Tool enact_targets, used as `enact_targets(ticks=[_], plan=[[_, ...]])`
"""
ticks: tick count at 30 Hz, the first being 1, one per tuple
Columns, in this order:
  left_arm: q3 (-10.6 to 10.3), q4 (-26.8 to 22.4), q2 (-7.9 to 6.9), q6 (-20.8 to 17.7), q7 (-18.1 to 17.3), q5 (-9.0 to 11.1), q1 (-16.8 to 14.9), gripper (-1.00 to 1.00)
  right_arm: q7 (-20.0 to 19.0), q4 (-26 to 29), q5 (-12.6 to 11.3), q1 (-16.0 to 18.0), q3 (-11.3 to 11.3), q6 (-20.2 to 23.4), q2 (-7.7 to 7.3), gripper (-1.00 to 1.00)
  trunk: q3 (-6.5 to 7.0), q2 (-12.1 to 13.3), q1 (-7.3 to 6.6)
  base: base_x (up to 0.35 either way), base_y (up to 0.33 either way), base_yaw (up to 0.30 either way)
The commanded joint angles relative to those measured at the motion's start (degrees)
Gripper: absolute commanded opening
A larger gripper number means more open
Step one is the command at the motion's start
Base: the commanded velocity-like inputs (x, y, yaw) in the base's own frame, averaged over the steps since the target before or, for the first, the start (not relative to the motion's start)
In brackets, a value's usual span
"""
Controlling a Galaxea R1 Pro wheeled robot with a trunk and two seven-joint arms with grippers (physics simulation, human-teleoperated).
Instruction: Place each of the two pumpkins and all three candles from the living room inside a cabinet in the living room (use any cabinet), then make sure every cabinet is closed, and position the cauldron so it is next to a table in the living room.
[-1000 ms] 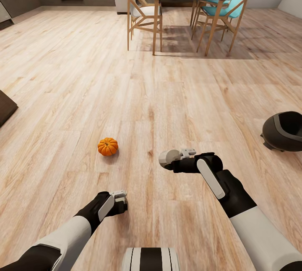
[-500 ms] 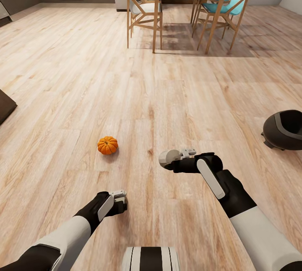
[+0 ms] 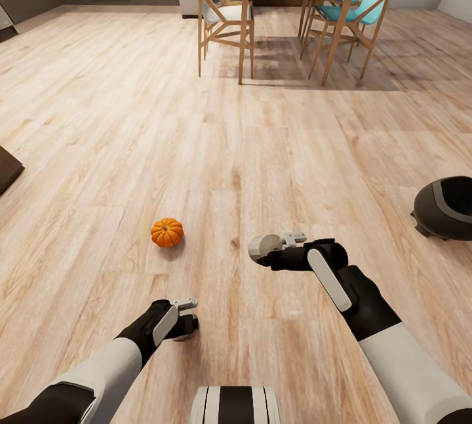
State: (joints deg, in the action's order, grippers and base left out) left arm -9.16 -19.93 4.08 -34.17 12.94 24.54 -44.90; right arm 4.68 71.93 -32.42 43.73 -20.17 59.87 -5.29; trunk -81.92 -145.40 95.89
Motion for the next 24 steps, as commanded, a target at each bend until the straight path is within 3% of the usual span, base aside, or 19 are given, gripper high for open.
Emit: enact_targets(ticks=[1, 15, 16, 24], plan=[[-0.41, -0.10, -0.02, -0.20, 0.47, 0.61, 0.01, 1.00, 0.50, 0.05, -0.54, 0.04, -0.13, 0.13, -0.05, -1.00, -0.04, -0.02, -0.01, 0.010, 0.000, 0.000], [-0.42, -0.19, -0.04, -0.13, 0.52, 0.68, 0.00, 1.00, 0.50, 0.05, -0.54, 0.04, -0.13, 0.13, -0.06, -1.00, -0.04, -0.02, -0.01, 0.002, 0.000, 0.000], [-0.42, -0.19, -0.04, 0.14, 0.51, 0.68, 0.01, -1.00, 0.50, 0.05, -0.54, 0.04, -0.13, 0.13, -0.06, -1.00, -0.04, -0.02, -0.01, 0.000, 0.000, 0.000], [-0.42, -0.11, -0.04, 1.65, 0.45, 0.69, 0.01, -1.00, 0.50, 0.05, -0.54, 0.04, -0.13, 0.13, -0.07, -1.00, -0.04, -0.02, -0.01, 0.000, 0.000, 0.000]])
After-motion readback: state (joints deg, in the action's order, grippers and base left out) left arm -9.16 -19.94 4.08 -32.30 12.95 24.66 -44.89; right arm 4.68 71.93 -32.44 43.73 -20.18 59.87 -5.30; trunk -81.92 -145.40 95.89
